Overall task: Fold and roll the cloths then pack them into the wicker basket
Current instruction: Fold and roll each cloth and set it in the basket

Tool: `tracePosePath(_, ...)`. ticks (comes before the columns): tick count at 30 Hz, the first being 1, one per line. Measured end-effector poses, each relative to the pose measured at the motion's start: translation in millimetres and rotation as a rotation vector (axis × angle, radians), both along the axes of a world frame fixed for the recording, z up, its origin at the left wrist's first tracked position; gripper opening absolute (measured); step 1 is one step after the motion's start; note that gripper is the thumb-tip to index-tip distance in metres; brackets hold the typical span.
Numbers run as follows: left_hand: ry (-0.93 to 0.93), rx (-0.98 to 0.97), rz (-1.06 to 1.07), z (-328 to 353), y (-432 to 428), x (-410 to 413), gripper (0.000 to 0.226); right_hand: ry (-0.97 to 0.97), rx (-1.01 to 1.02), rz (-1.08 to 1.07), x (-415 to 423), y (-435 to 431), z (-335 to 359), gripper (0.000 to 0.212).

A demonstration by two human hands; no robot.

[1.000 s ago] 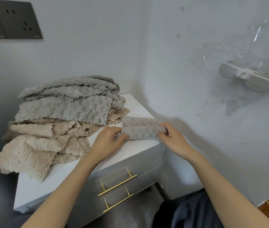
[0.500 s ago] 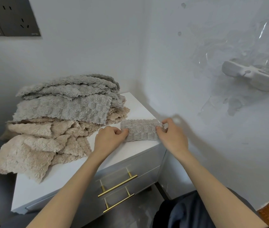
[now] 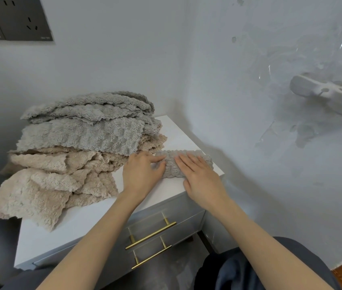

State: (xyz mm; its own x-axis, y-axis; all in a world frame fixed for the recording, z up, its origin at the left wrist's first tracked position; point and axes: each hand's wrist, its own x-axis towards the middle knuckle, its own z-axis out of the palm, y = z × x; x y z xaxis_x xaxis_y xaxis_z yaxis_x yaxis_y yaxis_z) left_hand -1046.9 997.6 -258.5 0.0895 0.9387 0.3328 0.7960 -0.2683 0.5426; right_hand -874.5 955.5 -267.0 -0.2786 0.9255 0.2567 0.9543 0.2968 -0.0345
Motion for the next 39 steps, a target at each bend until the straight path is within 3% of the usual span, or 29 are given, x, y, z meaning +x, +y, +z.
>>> tracePosePath(8, 0.166, 0.054, 0.017, -3.7, 0.9, -0.5, 0.029, -0.042, -0.065, -0.112, 28.2, -2.7, 6.5, 0.055)
tracePosePath(13, 0.169, 0.262, -0.161, -0.2, -5.1, -4.9, 0.021, 0.003, -0.046, -0.084, 30.3, -2.6, 9.3, 0.059)
tracePosePath(18, 0.252, 0.126, -0.268, -2.6, -5.9, -13.0, 0.048, 0.049, -0.023, -0.038, 31.4, -1.4, 14.7, 0.058)
tracePosePath(22, 0.216, 0.089, -0.312, -1.2, -2.0, -17.3, 0.047, 0.073, -0.033, 0.005, 36.1, 0.1, 16.7, 0.046)
tracePosePath(28, -0.047, -0.167, -0.351, 6.6, -5.9, -12.4, 0.027, 0.498, -0.193, -0.061, 41.5, 2.1, 21.5, 0.028)
tracePosePath(31, -0.149, -0.286, -0.334, 9.4, -6.4, -8.1, 0.032, 0.661, -0.263, -0.108, 43.7, 4.6, 22.6, 0.023)
tracePosePath(35, -0.154, -0.310, -0.217, 7.3, -1.6, 0.6, 0.040, 0.650, -0.237, -0.131, 40.3, 12.4, 23.0, 0.021)
tracePosePath(39, 0.031, -0.208, -0.137, 4.6, 2.9, 3.0, 0.046, 0.536, -0.230, -0.164, 35.0, 19.2, 24.0, 0.022)
